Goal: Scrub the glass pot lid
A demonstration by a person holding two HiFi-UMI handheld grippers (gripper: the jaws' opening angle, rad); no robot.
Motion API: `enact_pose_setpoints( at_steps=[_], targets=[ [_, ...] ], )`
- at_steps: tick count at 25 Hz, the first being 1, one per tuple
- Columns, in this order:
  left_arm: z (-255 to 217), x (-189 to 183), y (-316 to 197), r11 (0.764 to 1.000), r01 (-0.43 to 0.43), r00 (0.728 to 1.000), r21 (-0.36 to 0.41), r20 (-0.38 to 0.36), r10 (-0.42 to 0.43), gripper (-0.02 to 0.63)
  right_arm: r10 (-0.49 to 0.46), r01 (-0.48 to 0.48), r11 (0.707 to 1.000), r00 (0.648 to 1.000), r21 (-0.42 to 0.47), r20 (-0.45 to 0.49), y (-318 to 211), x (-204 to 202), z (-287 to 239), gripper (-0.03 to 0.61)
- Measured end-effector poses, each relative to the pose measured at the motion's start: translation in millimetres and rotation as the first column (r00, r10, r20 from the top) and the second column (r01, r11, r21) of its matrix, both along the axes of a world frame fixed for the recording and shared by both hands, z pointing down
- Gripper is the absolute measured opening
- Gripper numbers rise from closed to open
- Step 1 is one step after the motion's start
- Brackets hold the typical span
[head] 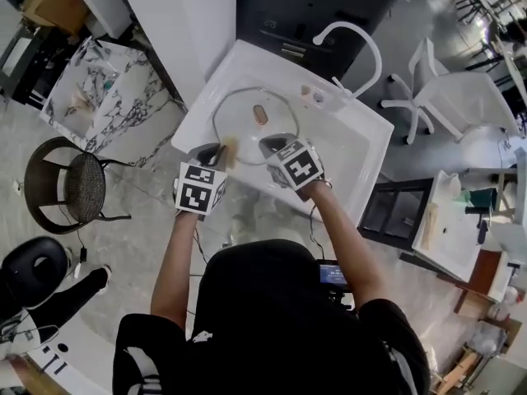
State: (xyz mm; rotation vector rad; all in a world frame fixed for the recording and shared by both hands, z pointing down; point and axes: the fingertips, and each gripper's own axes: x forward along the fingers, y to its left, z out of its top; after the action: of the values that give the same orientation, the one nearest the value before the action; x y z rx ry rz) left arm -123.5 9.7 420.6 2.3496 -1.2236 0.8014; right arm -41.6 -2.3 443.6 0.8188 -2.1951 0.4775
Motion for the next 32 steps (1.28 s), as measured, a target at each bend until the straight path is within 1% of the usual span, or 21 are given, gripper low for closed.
enact_pose_setpoints(
  at_steps=[2,4,6,9,12,16,19,21,25,29,32],
  targets=[
    [-18.6,0.1,1.2,0.999,-0.001,1.000,0.049,-0.011,0.002,0.017,0.013,-0.015,0.999,0.999,0.047,0.033,1.3,-4.2,-18.9,-0.002],
    [-38.9,1.2,2.1,0.996,0.002,0.999,0.092,-0.033,0.001,0.017,0.027,-0.032,0.993,0.998,0.113,0.052,0.3,-8.2,-41.6,-0.002],
    [-61.1,3.4,3.4,0.991,0.008,0.998,0.132,-0.070,0.002,0.017,0.042,-0.055,0.981,0.996,0.185,0.077,-3.5,-9.4,-66.0,-0.003],
    [-92.9,4.7,6.2,0.981,0.027,0.992,0.192,-0.123,-0.003,0.017,0.061,-0.093,0.961,0.990,0.260,0.128,-2.4,-8.9,-103.1,-0.002],
    [-119.4,4.8,7.9,0.965,0.055,0.989,0.256,-0.147,-0.018,0.017,0.053,-0.114,0.936,0.981,0.332,0.186,3.1,-8.8,-141.0,-0.003],
    [-149.0,10.3,10.3,0.937,0.075,0.989,0.341,-0.146,-0.026,0.017,0.034,-0.141,0.897,0.967,0.418,0.252,9.4,-2.8,-186.2,-0.003],
    [-166.6,16.1,18.8,0.920,0.079,0.990,0.384,-0.142,-0.026,0.017,0.021,-0.151,0.882,0.959,0.447,0.282,19.9,2.3,-207.8,-0.003],
    [-175.2,21.0,25.6,0.911,0.089,0.989,0.402,-0.147,-0.032,0.017,0.009,-0.146,0.871,0.959,0.470,0.282,27.2,6.2,-215.4,-0.003],
    [-189.5,34.3,41.6,0.896,0.116,0.985,0.429,-0.163,-0.050,0.017,0.001,-0.136,0.865,0.963,0.483,0.270,41.4,21.4,-219.1,-0.003],
    [-205.7,44.4,62.9,0.881,0.131,0.983,0.456,-0.177,-0.054,0.017,-0.006,-0.141,0.840,0.963,0.524,0.269,57.1,35.6,-236.4,-0.003],
    [-213.2,49.2,79.2,0.864,0.144,0.983,0.483,-0.171,-0.068,0.017,-0.013,-0.153,0.825,0.957,0.545,0.288,69.6,45.5,-248.5,-0.003]
  ],
)
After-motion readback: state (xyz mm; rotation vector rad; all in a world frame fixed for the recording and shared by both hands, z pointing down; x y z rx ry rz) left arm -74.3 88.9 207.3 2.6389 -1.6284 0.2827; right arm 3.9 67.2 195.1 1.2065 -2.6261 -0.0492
